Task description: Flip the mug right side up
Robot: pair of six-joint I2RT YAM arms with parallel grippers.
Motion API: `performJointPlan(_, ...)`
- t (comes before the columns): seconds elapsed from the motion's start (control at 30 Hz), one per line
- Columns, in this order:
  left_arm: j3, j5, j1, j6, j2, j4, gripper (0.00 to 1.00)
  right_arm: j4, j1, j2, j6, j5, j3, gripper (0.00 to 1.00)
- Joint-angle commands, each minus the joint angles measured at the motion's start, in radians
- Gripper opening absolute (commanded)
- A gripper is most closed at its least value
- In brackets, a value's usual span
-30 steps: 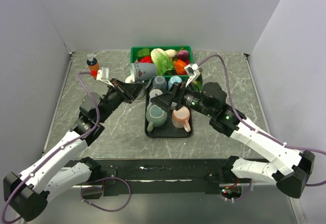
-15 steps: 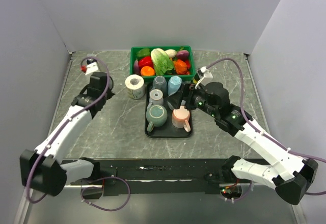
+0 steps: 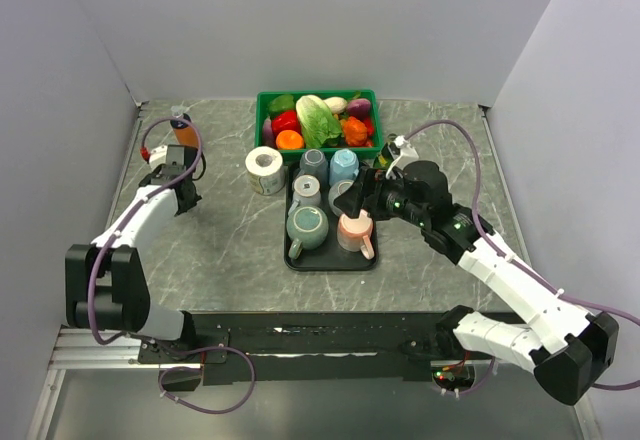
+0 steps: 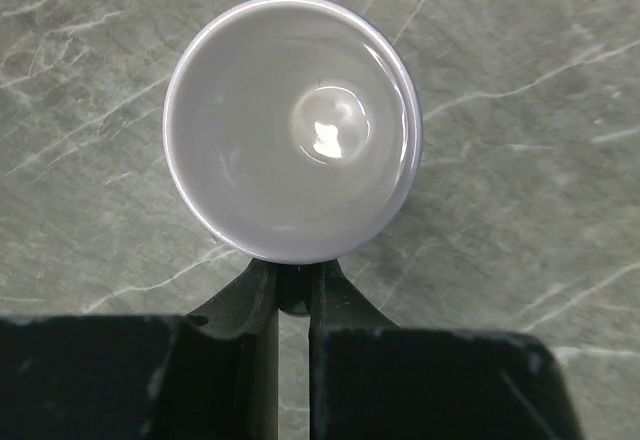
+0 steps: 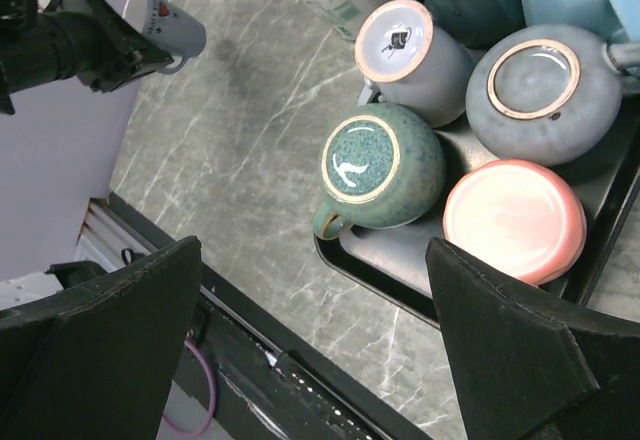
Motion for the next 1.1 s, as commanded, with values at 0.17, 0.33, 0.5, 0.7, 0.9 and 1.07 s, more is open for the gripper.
performJointPlan(0.17,0.038,-0.049,0.013,0.023,0.126,0.027,0.01,0.005,-0.025,0.043,-0.028,-0.068,0.011,0.99)
performJointPlan(0.33,0.046,-0.072,0.013,0.010,0.165,0.000,0.01,-0.008,-0.031,0.056,-0.032,-0.059,0.010,1.00)
performJointPlan(0.5,0.052,-0.077,0.013,0.006,0.163,-0.020,0.36,-0.029,-0.034,0.072,-0.037,-0.044,0.022,1.00)
performJointPlan(0.7,0.052,-0.052,0.013,0.003,0.085,-0.050,0.76,-0.038,-0.032,0.080,-0.035,-0.042,0.021,1.00)
performJointPlan(0.9,0.040,0.003,-0.021,0.026,-0.089,-0.103,1.00,-0.064,-0.034,0.092,-0.042,-0.030,0.030,1.00)
performJointPlan(1.07,0.026,0.092,-0.033,0.065,-0.224,-0.126,0.96,-0.075,-0.025,0.115,-0.032,-0.016,0.027,1.00)
